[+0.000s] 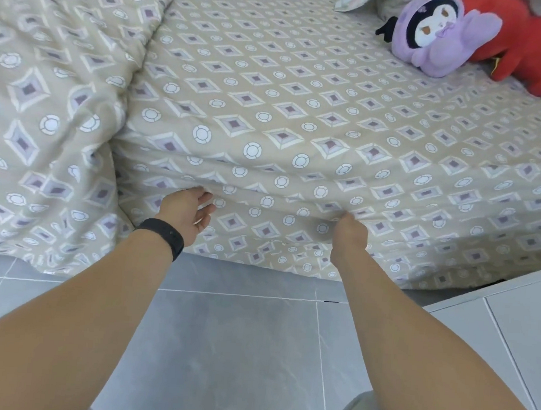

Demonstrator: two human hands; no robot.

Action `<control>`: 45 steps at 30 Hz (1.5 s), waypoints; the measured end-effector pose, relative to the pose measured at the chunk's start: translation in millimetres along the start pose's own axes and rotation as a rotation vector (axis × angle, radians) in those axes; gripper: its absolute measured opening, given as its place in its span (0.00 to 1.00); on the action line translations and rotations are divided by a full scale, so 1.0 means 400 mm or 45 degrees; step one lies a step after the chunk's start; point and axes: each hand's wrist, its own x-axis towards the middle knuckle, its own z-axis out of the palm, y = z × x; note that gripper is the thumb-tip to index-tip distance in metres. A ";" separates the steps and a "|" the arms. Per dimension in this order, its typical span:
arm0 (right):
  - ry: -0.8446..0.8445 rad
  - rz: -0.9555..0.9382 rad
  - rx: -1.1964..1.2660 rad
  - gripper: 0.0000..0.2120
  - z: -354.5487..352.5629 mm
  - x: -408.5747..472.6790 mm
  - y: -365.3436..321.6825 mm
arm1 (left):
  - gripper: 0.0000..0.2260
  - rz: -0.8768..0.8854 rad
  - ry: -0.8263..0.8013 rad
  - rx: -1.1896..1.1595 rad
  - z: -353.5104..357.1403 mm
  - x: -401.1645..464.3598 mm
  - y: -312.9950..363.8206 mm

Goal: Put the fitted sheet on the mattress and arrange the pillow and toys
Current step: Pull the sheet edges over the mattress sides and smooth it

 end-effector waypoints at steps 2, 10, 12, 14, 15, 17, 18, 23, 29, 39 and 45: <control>-0.026 0.061 -0.112 0.17 0.030 -0.028 -0.002 | 0.03 -0.012 0.004 0.012 -0.010 -0.001 -0.002; -0.306 -0.582 -0.461 0.17 0.138 -0.164 -0.047 | 0.04 -0.097 0.159 0.345 -0.058 0.017 -0.033; -0.301 -0.656 -0.473 0.17 0.142 -0.172 -0.048 | 0.04 -0.118 0.170 0.369 -0.056 0.021 -0.032; -0.281 -0.705 -0.492 0.17 0.141 -0.169 -0.041 | 0.05 -0.129 0.184 0.355 -0.054 0.021 -0.035; -0.263 -0.717 -0.496 0.17 0.142 -0.167 -0.035 | 0.05 -0.127 0.195 0.341 -0.055 0.019 -0.038; -0.212 -0.768 -0.494 0.17 0.138 -0.169 -0.034 | 0.07 -0.115 0.230 0.320 -0.050 0.012 -0.045; -0.190 -0.828 -0.515 0.18 0.138 -0.175 -0.036 | 0.08 -0.117 0.249 0.301 -0.046 0.007 -0.048; 0.007 -1.431 -0.476 0.13 0.105 -0.209 -0.105 | 0.07 0.253 0.202 0.389 0.040 -0.089 -0.015; -0.084 -1.868 -1.076 0.20 0.081 -0.162 -0.239 | 0.09 2.010 0.153 1.316 0.110 -0.183 0.131; -0.721 -1.632 -1.704 0.54 0.065 -0.011 -0.417 | 0.50 1.377 -0.143 2.581 0.085 0.003 0.357; -0.545 -1.813 -1.812 0.54 0.082 0.005 -0.381 | 0.56 1.692 -0.016 2.495 0.055 0.059 0.307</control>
